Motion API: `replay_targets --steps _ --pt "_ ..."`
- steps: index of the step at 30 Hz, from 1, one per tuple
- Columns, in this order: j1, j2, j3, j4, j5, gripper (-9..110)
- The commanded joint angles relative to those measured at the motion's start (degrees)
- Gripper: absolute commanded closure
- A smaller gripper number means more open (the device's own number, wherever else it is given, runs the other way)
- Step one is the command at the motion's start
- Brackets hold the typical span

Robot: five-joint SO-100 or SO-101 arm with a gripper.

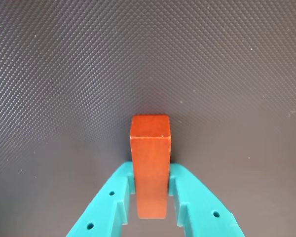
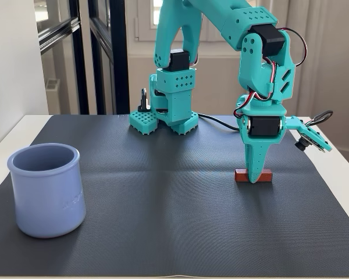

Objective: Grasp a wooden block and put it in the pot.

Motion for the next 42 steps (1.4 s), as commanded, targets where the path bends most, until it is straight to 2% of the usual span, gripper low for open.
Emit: replay_targets --steps 1,12,25,35,42 --pt "0.18 3.87 -1.76 -0.09 -0.09 101" --pt "6.15 22.94 -0.97 0.44 -0.18 101" --pt "29.36 46.58 10.63 -0.09 -0.18 101" --pt "47.55 53.96 16.88 -0.26 -0.09 101" --pt "53.0 52.91 16.79 -1.85 -0.09 101"
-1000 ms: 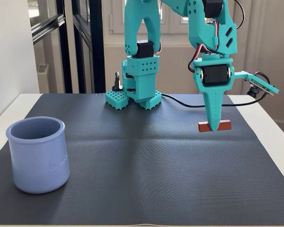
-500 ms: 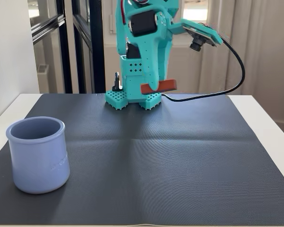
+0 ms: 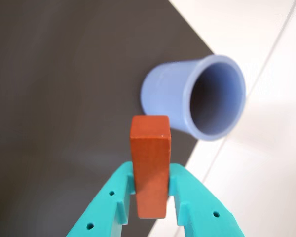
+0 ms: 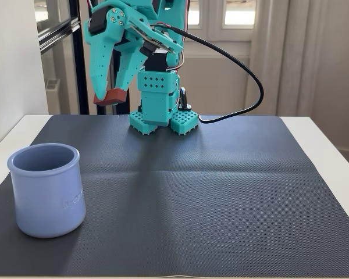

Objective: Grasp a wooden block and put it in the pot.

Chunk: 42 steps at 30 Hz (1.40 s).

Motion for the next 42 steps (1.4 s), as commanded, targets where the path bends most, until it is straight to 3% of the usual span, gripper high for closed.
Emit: replay_targets --steps 1,6,42 --pt "1.58 -1.41 -0.7 -2.9 0.0 101" --pt "1.58 -8.26 -1.49 -9.76 0.0 101" --pt "7.47 -36.83 -29.53 -10.37 0.0 101"
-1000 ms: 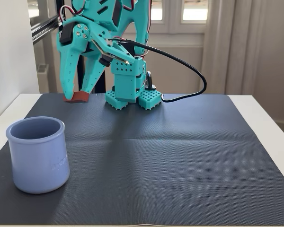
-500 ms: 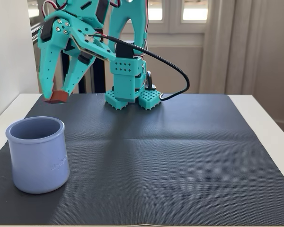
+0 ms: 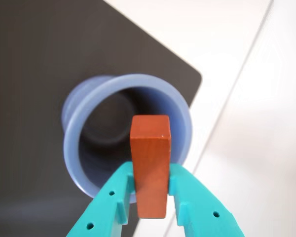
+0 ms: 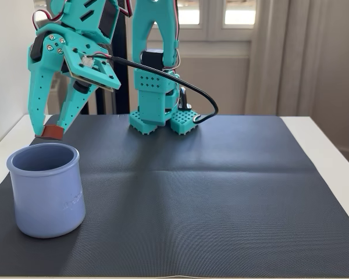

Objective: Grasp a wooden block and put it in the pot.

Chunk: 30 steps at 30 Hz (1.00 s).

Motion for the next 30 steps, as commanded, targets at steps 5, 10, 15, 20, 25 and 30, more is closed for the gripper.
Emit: replay_targets --steps 5,10,15,20,25,30 --pt "1.23 -0.26 -3.69 -0.88 0.0 101" --pt "0.88 -0.26 -3.69 -0.88 0.0 101" --pt "0.53 -0.26 -3.69 -0.88 0.0 101" --pt "0.44 -0.18 -3.69 -0.88 -1.58 92" --pt "0.35 0.09 -3.6 -0.53 -3.52 91" --pt "0.0 0.18 -3.08 -0.44 -3.69 101"
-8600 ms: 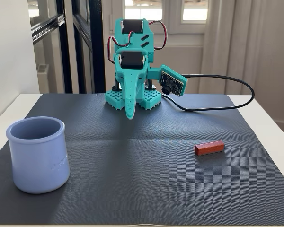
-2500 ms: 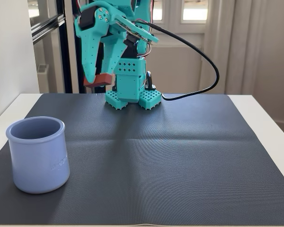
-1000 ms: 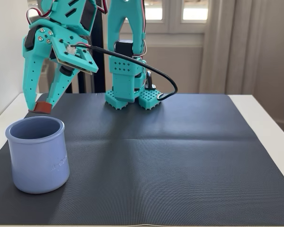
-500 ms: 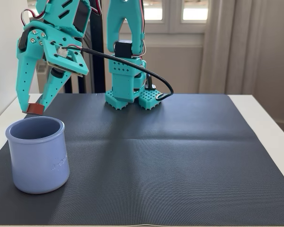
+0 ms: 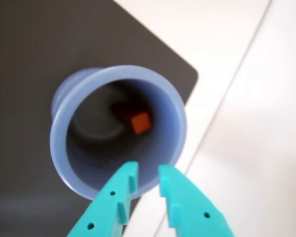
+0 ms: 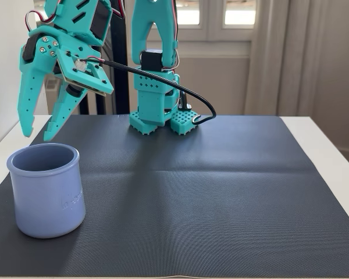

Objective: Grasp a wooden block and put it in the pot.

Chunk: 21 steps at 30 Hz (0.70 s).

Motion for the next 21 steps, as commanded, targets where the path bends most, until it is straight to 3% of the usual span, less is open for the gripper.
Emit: replay_targets --steps 1,7,21 --pt "-1.05 0.97 -2.46 -0.44 -0.18 101" --pt "-3.78 5.71 0.09 -0.26 -0.79 101" --pt "-11.95 45.09 29.0 -0.88 -14.94 101"
